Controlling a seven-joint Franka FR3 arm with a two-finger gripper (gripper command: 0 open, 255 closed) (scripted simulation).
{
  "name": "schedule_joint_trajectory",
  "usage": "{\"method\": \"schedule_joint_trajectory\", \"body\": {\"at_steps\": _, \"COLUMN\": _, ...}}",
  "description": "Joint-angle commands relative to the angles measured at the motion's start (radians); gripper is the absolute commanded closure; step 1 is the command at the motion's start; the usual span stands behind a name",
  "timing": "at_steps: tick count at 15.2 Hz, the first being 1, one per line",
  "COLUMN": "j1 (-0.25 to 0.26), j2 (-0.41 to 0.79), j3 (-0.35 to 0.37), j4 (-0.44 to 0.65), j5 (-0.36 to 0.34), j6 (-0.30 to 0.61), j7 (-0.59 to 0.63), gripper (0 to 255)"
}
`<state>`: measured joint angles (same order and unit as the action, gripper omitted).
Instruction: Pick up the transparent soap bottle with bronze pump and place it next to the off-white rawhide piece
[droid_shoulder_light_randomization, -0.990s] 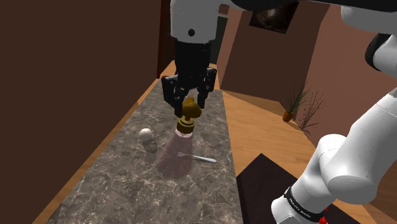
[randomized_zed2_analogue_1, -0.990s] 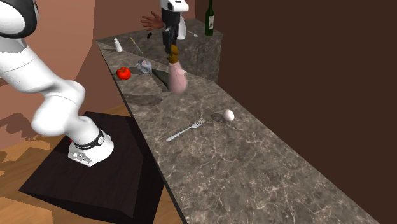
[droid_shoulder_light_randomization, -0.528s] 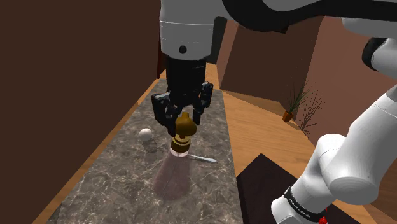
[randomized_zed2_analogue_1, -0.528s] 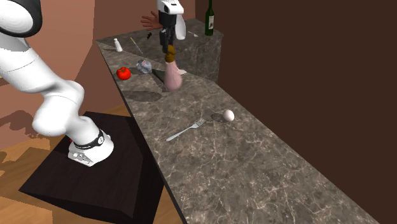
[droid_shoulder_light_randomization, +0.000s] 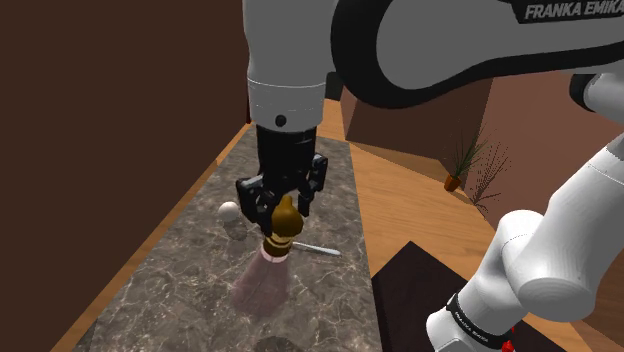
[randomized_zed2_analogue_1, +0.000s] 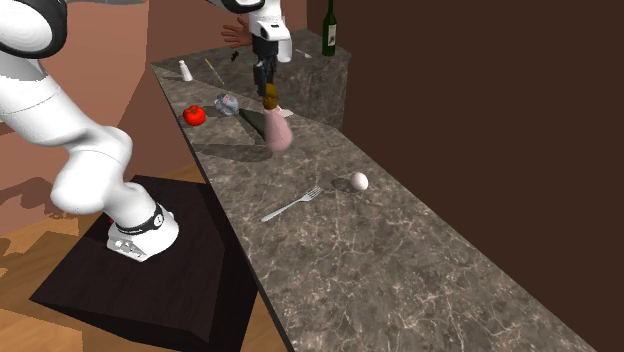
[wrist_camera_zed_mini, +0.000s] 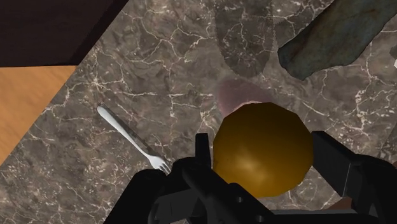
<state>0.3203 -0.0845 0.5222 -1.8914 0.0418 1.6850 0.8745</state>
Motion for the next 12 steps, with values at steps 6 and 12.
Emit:
{"method": "schedule_joint_trajectory", "body": {"at_steps": 6, "j1": 0.001, "j2": 0.005, "j3": 0.002, "j4": -0.078, "j5": -0.001, "j6": 0.083, "j7": 0.000, "gripper": 255}}
{"method": "schedule_joint_trajectory", "body": {"at_steps": 12, "j1": 0.001, "j2": 0.005, "j3": 0.002, "j4": -0.078, "j5": -0.001, "j6": 0.083, "j7": 0.000, "gripper": 255}}
